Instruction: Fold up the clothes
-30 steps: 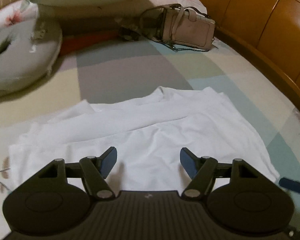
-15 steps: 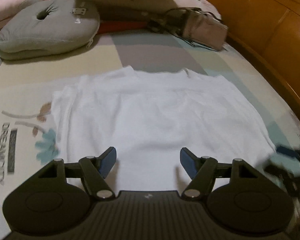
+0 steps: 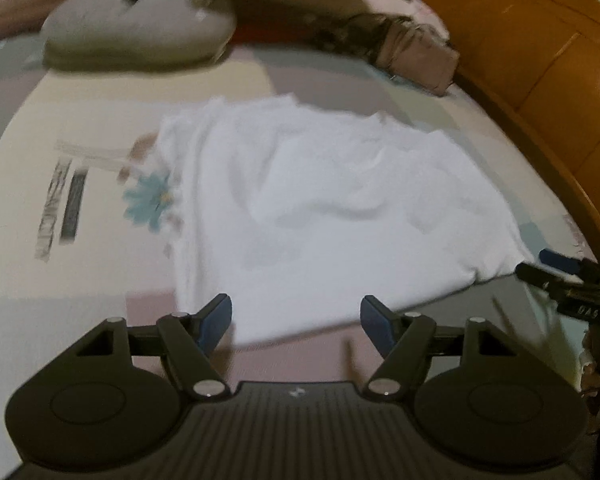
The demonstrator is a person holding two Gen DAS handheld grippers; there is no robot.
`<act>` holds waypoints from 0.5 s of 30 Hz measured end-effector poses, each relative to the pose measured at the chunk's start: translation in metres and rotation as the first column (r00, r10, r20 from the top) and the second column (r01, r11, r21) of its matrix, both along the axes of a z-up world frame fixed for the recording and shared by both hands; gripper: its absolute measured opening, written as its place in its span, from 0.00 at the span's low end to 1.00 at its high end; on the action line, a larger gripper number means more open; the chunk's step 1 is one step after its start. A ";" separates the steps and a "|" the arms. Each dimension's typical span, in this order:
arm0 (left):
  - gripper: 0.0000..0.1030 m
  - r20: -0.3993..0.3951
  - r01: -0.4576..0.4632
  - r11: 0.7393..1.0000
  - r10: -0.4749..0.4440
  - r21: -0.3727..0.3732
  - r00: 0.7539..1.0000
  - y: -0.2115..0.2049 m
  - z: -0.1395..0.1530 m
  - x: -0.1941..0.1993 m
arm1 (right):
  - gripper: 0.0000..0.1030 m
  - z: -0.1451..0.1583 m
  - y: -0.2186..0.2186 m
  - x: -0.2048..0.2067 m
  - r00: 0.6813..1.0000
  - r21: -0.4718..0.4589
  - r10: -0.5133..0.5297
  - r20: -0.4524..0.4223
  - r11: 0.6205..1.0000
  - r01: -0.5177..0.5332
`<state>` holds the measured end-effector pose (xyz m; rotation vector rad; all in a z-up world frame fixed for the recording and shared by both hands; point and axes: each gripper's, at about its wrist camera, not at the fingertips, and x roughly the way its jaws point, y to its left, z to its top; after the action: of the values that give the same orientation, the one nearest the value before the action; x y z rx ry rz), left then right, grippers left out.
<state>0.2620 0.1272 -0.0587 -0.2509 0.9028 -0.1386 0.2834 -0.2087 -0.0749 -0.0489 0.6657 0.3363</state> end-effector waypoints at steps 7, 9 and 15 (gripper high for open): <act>0.70 -0.044 -0.047 0.998 0.049 0.051 0.998 -0.003 -0.020 0.034 | 0.90 0.002 -0.002 -0.002 1.000 -0.012 -0.005 0.010 1.000 0.005; 0.69 -0.067 -0.084 0.994 0.089 0.066 0.994 0.002 -0.024 0.034 | 0.92 0.003 -0.005 -0.003 1.000 -0.013 -0.003 0.017 1.000 0.003; 0.74 0.062 0.020 0.971 -0.036 0.238 0.997 -0.028 0.003 0.005 | 0.94 0.004 -0.014 -0.006 1.000 -0.006 -0.010 0.027 1.000 0.010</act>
<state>0.2672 0.0988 -0.0558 -0.0110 0.8491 -0.0634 0.2769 -0.2230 -0.0704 -0.0556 0.6406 0.3231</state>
